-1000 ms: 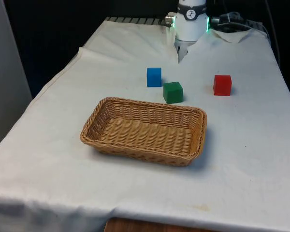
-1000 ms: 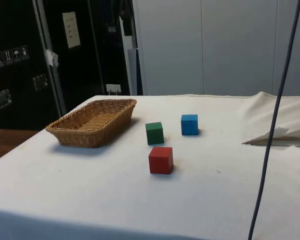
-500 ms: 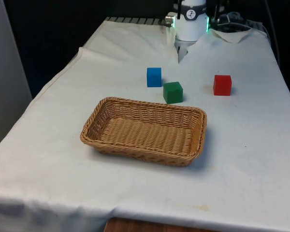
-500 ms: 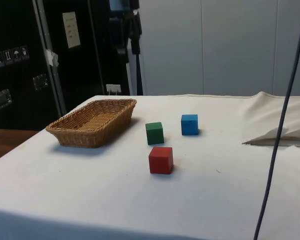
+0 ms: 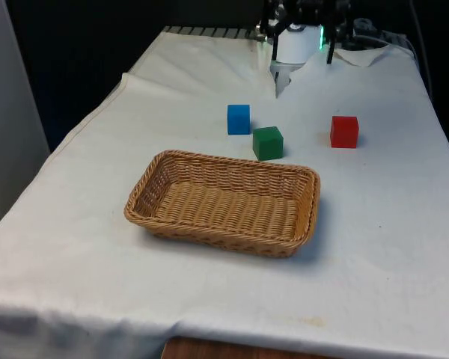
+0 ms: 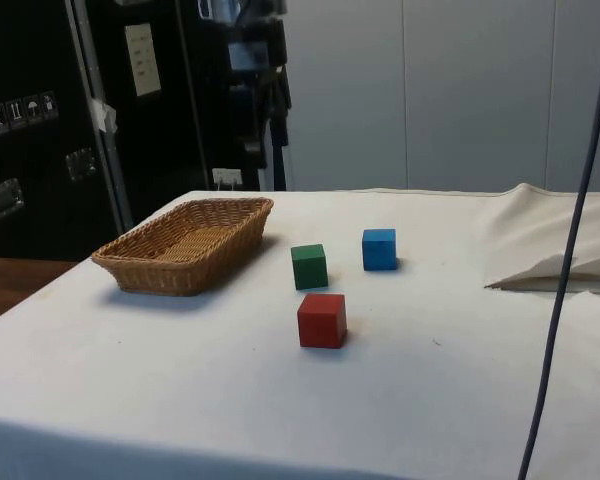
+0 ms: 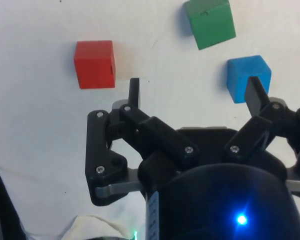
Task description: Pick up exactly two blocks and place them into the basket.
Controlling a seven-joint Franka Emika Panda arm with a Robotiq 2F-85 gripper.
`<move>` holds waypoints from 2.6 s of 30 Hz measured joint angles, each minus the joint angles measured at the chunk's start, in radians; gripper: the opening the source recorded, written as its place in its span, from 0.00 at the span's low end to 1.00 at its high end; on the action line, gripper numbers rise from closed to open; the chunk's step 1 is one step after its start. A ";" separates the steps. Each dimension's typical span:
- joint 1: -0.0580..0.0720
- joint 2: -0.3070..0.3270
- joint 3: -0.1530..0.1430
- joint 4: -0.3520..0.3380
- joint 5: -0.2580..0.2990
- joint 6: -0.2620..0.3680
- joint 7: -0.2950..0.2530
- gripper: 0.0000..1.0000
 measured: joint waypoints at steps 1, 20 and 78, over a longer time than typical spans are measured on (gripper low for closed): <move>-0.001 0.004 0.000 -0.004 0.000 0.010 0.000 1.00; -0.006 0.084 -0.002 -0.051 0.001 0.133 -0.001 1.00; -0.028 0.345 -0.059 -0.118 0.001 0.425 -0.068 1.00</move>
